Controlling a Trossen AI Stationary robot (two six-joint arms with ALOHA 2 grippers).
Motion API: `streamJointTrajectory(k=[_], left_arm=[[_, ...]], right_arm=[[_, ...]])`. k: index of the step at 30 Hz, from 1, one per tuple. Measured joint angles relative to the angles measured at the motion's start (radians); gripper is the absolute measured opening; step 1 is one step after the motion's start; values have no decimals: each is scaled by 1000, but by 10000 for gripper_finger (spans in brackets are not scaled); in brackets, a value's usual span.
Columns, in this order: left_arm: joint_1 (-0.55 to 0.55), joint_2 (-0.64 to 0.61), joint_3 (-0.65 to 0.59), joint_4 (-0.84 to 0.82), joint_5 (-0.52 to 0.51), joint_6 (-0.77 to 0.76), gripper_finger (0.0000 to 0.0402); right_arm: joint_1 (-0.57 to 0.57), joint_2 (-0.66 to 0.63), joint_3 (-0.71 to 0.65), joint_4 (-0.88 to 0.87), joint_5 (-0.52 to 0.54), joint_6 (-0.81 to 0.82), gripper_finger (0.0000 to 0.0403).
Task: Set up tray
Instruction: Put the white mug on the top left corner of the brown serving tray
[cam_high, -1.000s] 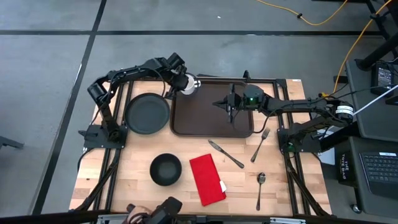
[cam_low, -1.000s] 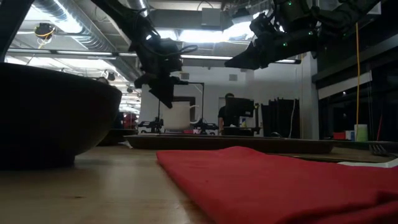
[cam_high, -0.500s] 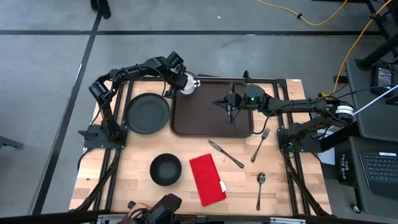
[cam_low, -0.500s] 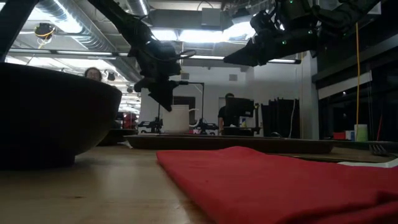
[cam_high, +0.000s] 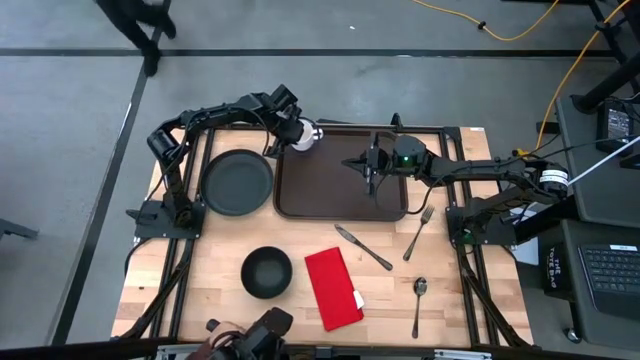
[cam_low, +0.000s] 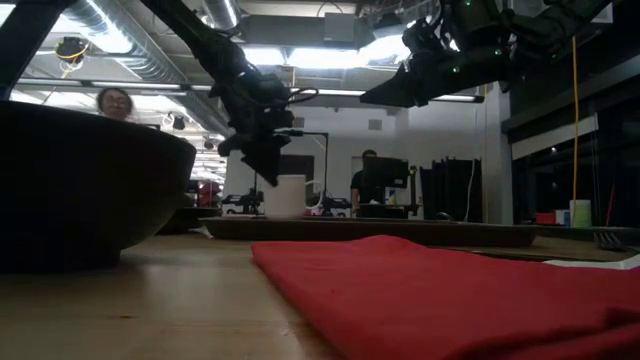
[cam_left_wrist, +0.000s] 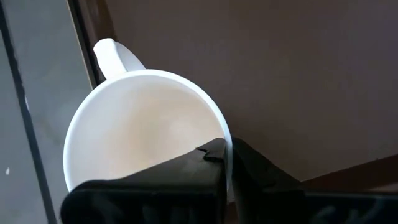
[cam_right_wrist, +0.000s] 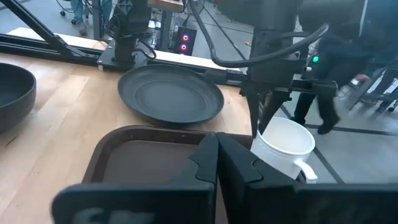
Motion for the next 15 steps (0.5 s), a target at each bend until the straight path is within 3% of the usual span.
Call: streamJointTrajectory(k=[15], left_arm=[[19,4,0,-15,53,-13,3]], right_arm=[[0,0,0,0,2,-2,11]])
